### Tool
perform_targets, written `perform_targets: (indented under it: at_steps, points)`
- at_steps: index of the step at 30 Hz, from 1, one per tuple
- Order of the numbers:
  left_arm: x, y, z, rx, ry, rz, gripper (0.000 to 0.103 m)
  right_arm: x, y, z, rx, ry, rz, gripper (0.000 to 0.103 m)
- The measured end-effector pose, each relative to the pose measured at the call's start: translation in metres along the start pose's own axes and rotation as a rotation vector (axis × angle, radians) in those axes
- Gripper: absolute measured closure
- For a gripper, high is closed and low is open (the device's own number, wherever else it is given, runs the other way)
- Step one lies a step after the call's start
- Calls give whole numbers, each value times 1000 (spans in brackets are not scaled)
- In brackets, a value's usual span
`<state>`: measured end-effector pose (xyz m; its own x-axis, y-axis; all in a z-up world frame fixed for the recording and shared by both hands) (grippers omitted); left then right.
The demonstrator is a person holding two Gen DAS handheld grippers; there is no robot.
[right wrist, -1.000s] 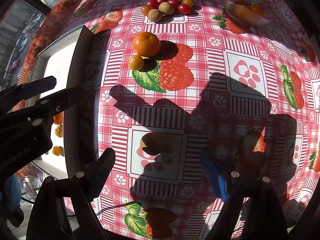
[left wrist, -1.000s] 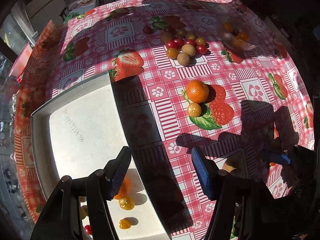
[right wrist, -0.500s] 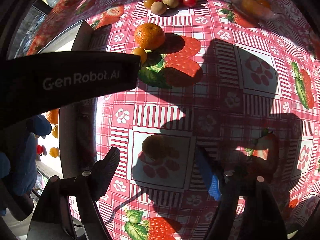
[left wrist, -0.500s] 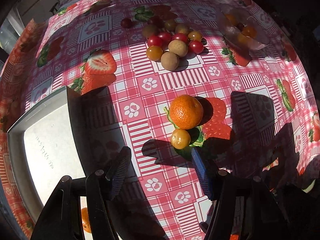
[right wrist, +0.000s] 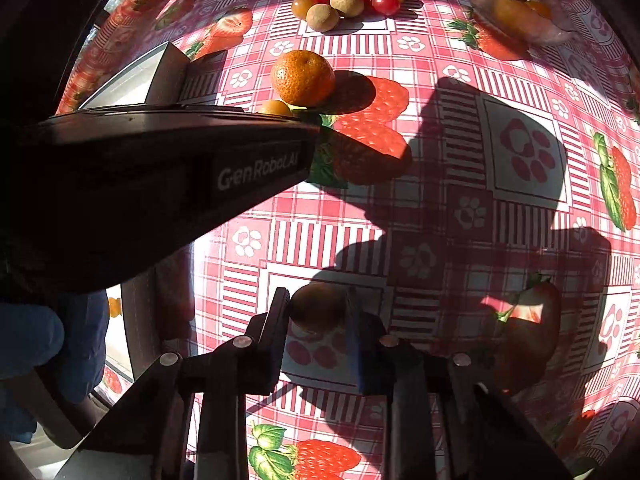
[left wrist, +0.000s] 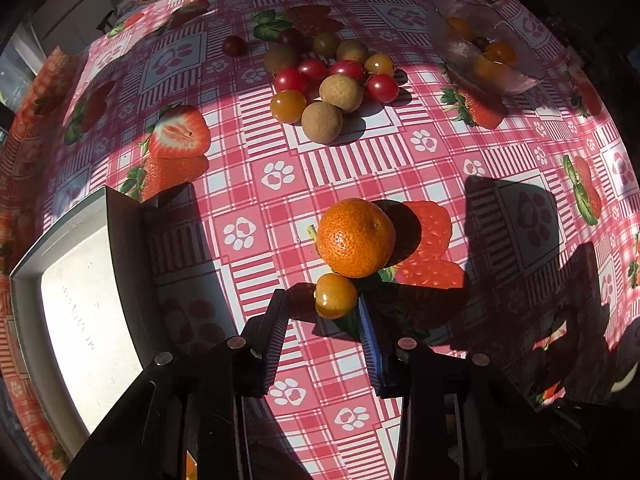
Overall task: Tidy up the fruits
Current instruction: 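Grasp a yellow cherry tomato with the left tool while the right tool grasps a kiwi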
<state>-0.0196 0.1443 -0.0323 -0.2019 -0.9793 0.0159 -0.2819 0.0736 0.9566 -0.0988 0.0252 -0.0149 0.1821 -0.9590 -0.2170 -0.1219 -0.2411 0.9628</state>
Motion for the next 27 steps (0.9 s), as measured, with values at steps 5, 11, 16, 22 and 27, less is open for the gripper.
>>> perform_targets:
  at_steps: [5, 11, 16, 22, 27]
  points:
    - [-3, 3, -7, 1, 31, 40, 81, 7, 5, 1, -3, -53, -37, 74]
    - [-6, 20, -3, 22, 21, 44, 81, 26, 11, 2, -3, -87, -56, 74]
    - [-9, 39, 7, 40, 37, 53, 81, 30, 20, 3, 2, -87, -58, 74]
    - [-26, 58, 25, 66, 65, 54, 81, 16, 28, 2, 6, -73, -53, 74]
    - [-44, 73, 34, 89, 110, 49, 81, -1, 33, -4, 16, -55, -54, 74]
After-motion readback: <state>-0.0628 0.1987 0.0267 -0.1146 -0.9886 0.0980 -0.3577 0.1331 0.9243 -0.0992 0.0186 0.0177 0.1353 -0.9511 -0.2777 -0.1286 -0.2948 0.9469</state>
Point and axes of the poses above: each gripper's, at about its wrist camera, not at the fingertips, and y roughly against the way its jaws point, x to its right, z to its underside, the point moved 5 cm from there along -y, roughly the way its jaws point, and after that the axes turned 6 degrees about x, right-handed, at the moved point
